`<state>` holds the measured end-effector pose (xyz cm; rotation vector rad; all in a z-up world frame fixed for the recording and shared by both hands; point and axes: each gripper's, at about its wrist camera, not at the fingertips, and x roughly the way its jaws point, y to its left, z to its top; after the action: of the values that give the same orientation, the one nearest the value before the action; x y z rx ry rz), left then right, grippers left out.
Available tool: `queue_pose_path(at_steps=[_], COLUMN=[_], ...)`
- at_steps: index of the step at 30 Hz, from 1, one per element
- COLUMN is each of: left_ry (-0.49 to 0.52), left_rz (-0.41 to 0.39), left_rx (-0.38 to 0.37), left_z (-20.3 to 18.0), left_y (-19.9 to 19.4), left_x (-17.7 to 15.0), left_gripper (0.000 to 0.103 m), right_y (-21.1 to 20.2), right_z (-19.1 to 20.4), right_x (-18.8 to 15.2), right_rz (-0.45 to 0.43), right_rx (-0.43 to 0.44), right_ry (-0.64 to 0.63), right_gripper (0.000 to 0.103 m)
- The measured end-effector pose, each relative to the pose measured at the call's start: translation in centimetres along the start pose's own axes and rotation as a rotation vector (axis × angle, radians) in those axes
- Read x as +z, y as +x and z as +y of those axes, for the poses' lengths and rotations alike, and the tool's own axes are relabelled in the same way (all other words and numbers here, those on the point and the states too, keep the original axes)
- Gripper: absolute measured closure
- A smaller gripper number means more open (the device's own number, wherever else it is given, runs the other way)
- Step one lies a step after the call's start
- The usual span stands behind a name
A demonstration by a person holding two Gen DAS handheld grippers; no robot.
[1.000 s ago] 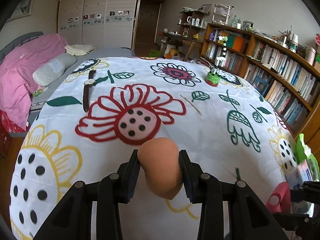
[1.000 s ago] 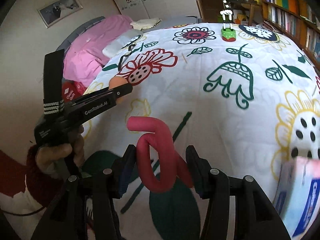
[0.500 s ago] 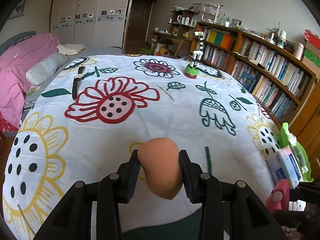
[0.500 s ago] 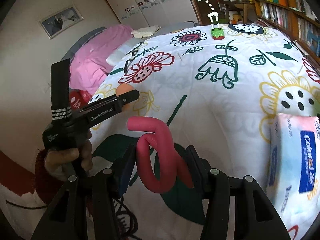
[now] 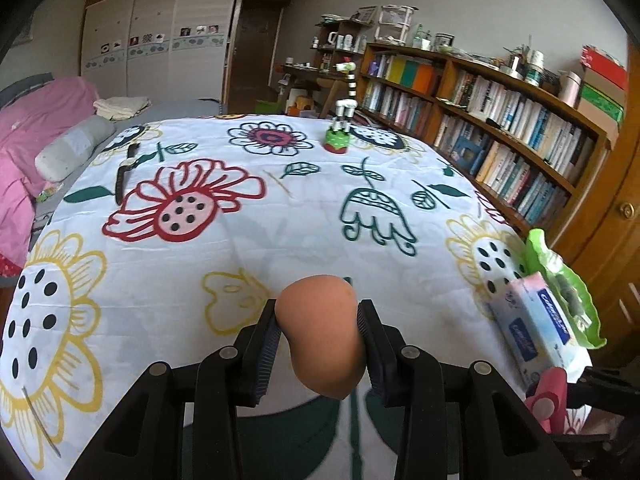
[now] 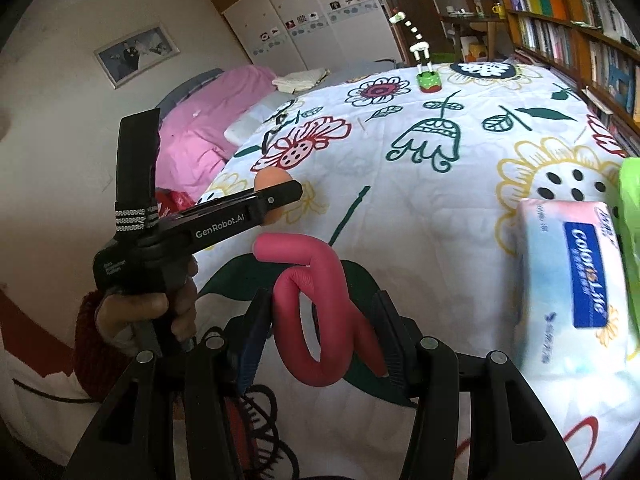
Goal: Organize soft objects
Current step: 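Carry pink tube with right tool while left tool carries orange egg to bowl, then open the right tool to drop the pink tube into the green bowl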
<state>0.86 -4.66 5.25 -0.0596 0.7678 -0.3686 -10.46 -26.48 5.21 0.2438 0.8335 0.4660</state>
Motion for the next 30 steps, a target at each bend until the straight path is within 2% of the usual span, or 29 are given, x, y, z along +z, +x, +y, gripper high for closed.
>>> queue_pose_path(at_steps=[11,18,30], left_ry=[0.082,0.095,0.196], left_rz=[-0.019,0.010,0.017], left_rx=[-0.039,-0.096,-0.149], left_z=[-4.0,-6.2,-11.9], left_y=[-1.1,-1.0,-0.7], left_x=[0.0,-0.2,0.1], left_gripper=[0.062,0.062,0.062], right_y=[-4.2,-7.0,-12.9], right_z=[-2.3,-4.5,-11.6], right_x=[-1.0,-1.6,-3.1], right_rz=[-0.114,-0.193,-0.329], right_rx=[-0.029,-0.060,-0.208], right_ry=[0.045,0.088,0.237], right_gripper=[0.050,0.050,0.050])
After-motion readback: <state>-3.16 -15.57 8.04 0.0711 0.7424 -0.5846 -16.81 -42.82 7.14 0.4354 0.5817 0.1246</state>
